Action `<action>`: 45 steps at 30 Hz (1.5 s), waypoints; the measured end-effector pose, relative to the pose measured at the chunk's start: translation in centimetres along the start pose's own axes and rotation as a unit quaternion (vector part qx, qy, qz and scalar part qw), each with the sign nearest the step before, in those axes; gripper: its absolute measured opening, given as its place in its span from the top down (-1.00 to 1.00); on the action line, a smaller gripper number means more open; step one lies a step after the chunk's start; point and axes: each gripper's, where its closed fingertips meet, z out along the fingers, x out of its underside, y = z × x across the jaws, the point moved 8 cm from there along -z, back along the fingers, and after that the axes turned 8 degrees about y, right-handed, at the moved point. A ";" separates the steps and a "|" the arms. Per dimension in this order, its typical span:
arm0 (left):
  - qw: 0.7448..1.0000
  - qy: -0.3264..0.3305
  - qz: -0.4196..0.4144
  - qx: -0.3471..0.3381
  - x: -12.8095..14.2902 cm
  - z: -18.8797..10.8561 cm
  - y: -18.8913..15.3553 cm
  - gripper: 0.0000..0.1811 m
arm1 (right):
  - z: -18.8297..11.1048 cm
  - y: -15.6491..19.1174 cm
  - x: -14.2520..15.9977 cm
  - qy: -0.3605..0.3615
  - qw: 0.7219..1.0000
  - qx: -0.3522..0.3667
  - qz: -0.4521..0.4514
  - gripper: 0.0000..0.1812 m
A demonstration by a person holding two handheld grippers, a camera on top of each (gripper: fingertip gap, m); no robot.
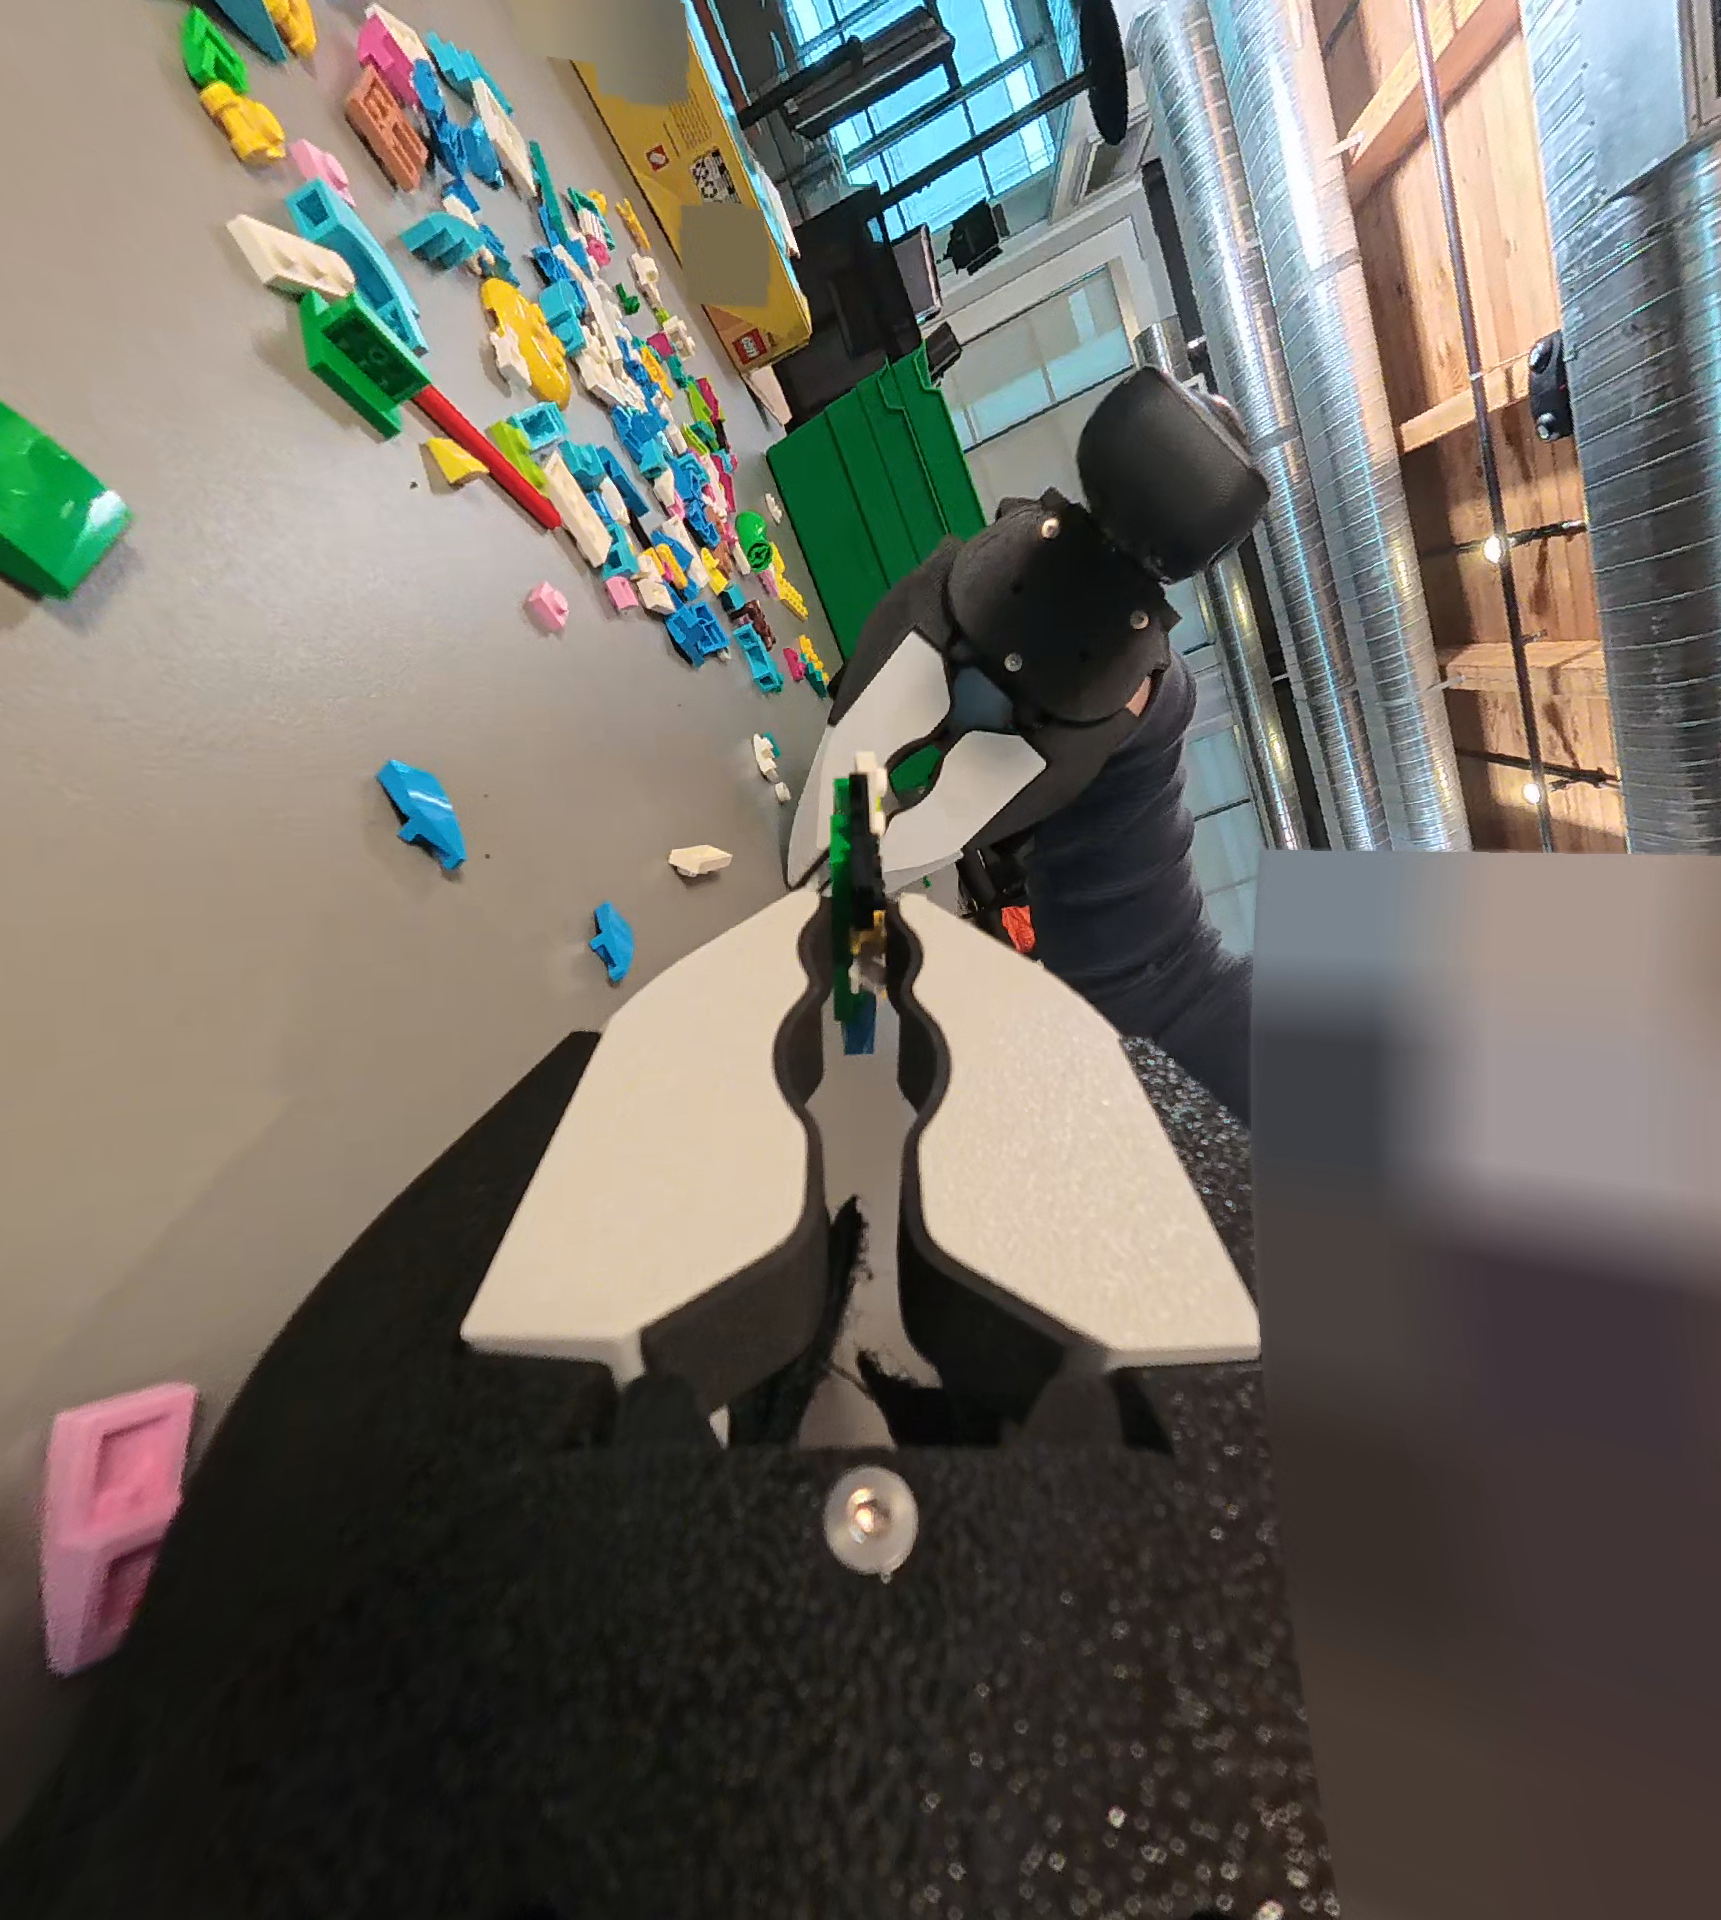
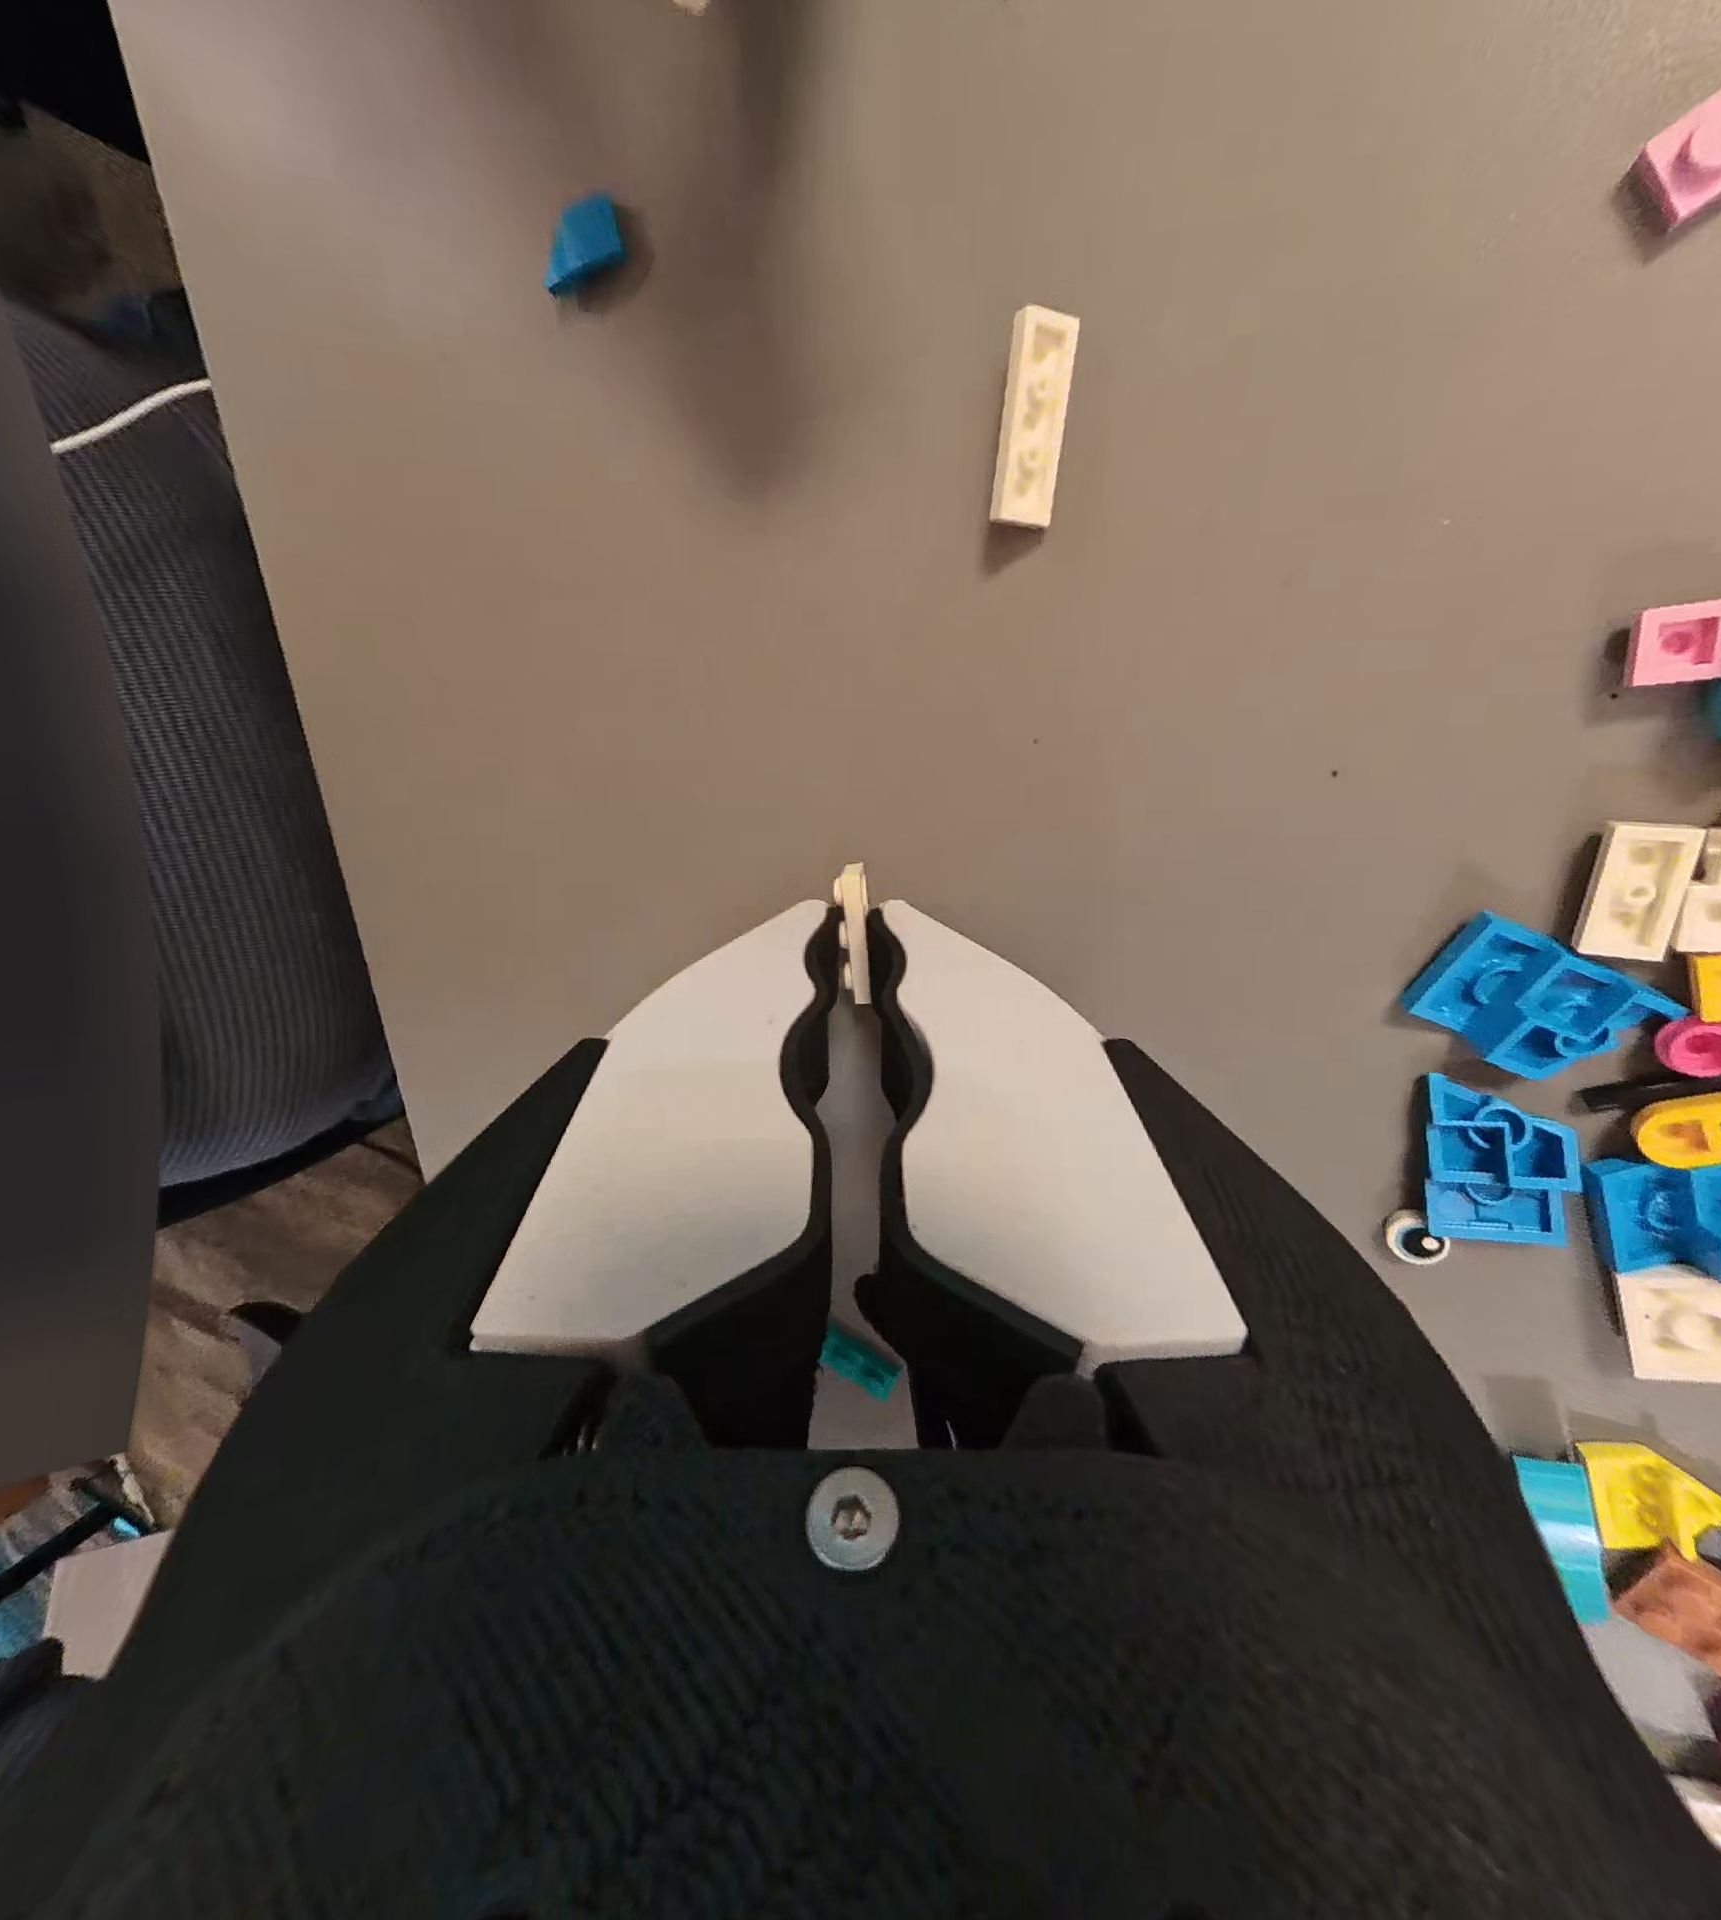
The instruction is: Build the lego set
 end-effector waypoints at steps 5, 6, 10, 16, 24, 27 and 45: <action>1.000 0.001 0.000 0.002 0.0 0.0 0.0 0.91 | -0.6 0.0 0.2 0.007 0.997 0.072 0.000 0.86; 1.000 0.001 -0.001 0.002 0.0 0.0 0.0 0.91 | -0.8 0.0 0.3 0.006 0.995 0.097 -0.002 0.85; 1.000 0.001 -0.001 0.002 0.0 0.0 0.0 0.91 | -1.2 1.2 0.6 -0.021 0.986 0.161 -0.048 0.84; 1.000 0.002 -0.001 0.002 0.0 0.0 0.0 0.91 | -0.9 1.9 1.5 -0.038 0.968 0.230 -0.090 0.87; 1.000 0.002 0.000 0.002 0.0 0.0 0.0 0.91 | -0.7 1.5 1.2 -0.043 0.978 0.177 -0.102 1.00; 1.000 0.003 -0.001 0.003 0.0 0.0 0.0 0.91 | -0.5 1.7 1.2 -0.043 0.991 0.091 -0.090 1.00; 1.000 0.005 -0.002 0.008 0.1 0.0 0.0 0.91 | -0.7 1.2 0.8 -0.025 0.992 0.070 -0.101 1.00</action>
